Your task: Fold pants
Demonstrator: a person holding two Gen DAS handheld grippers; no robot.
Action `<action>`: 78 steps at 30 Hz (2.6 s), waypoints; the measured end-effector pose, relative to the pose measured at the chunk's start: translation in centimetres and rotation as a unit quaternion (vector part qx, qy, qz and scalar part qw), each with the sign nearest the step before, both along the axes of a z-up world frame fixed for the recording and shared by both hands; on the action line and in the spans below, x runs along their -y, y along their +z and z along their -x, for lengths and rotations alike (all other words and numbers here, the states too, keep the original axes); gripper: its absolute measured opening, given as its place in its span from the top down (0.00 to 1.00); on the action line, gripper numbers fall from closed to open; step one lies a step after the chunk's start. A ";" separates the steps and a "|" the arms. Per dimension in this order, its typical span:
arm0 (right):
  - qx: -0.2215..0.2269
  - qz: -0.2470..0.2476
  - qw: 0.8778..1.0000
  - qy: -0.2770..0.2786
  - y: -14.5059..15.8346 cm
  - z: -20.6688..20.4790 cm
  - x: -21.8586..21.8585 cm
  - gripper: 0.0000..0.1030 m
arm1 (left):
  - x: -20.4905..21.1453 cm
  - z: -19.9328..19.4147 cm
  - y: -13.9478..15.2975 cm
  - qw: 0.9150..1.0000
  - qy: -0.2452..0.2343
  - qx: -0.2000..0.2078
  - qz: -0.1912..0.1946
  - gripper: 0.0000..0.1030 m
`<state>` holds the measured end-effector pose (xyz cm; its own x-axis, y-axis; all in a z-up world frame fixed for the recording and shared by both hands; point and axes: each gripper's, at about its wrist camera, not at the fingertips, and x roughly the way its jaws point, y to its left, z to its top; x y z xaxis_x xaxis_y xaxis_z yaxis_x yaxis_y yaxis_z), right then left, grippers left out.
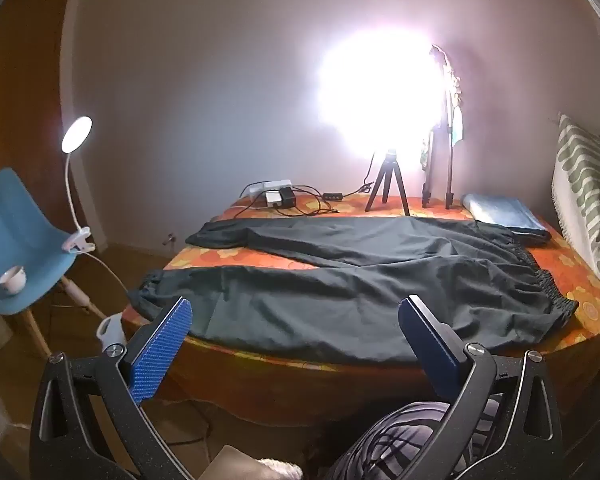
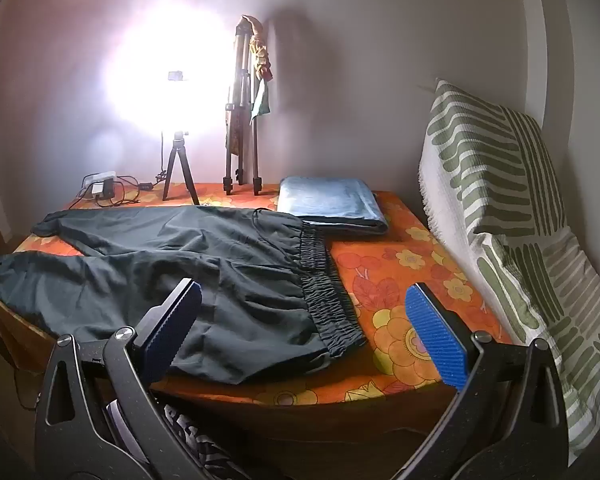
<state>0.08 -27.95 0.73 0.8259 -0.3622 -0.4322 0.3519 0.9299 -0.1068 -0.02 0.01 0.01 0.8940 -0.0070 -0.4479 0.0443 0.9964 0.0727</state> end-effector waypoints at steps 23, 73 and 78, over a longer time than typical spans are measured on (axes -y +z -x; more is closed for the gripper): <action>-0.002 0.008 1.000 0.000 -0.2 0.3 0.0 0.00 | -0.2 -0.1 0.7 1.000 0.000 0.004 0.022 0.00; -0.005 0.009 1.000 0.002 -0.3 0.3 -0.2 0.00 | 0.1 0.2 1.2 1.000 0.001 0.016 0.023 0.00; -0.006 0.010 1.000 0.005 -0.2 0.4 0.0 0.00 | 0.1 0.2 1.2 1.000 0.001 0.017 0.024 0.00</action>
<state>-0.28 -27.90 0.54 0.8242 -0.3622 -0.4353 0.3406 0.9312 -0.1298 -0.22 -0.04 1.21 0.9084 -0.0256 -0.4172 0.0404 0.9988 0.0266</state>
